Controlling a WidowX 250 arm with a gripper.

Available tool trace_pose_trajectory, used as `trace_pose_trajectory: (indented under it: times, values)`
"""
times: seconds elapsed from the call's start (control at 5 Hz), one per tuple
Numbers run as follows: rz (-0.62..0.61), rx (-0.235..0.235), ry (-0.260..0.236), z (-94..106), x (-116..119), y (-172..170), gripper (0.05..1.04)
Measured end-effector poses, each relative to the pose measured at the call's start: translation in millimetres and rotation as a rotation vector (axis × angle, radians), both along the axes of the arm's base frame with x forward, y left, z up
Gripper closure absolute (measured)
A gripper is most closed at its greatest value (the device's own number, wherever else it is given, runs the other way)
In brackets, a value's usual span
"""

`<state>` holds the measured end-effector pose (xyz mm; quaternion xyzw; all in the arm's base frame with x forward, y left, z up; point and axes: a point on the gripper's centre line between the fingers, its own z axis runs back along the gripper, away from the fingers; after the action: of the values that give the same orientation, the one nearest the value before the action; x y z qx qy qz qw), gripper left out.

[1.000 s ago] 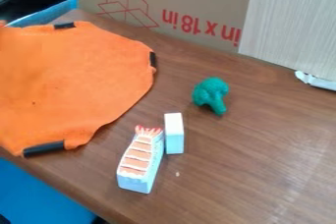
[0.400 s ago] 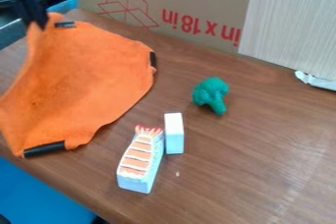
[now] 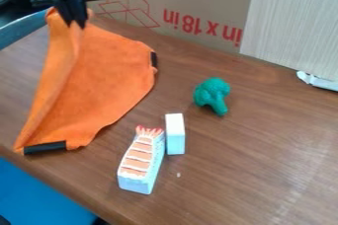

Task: Fold the cloth from bottom left to top right

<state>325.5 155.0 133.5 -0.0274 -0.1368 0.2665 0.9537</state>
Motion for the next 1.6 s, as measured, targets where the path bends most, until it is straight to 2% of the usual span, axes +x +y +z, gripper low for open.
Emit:
trace_pose_trajectory:
  times: [0.6, 0.8, 1.0, 1.2, 1.4, 1.6]
  values:
    - [-0.068, 0.030, 0.045, -45.5, 44, -35, 1.015]
    - [-0.068, 0.055, 0.051, -62.3, 57, -39, 1.015]
    - [-0.067, 0.061, 0.069, -76.8, 59, -42, 0.997]
    - [-0.058, 0.069, 0.067, -76.3, 60, -41, 0.838]
    - [-0.060, 0.046, 0.092, -76.8, 56, -44, 0.574]
    - [-0.042, 0.023, 0.093, -63.4, 50, -42, 0.282]
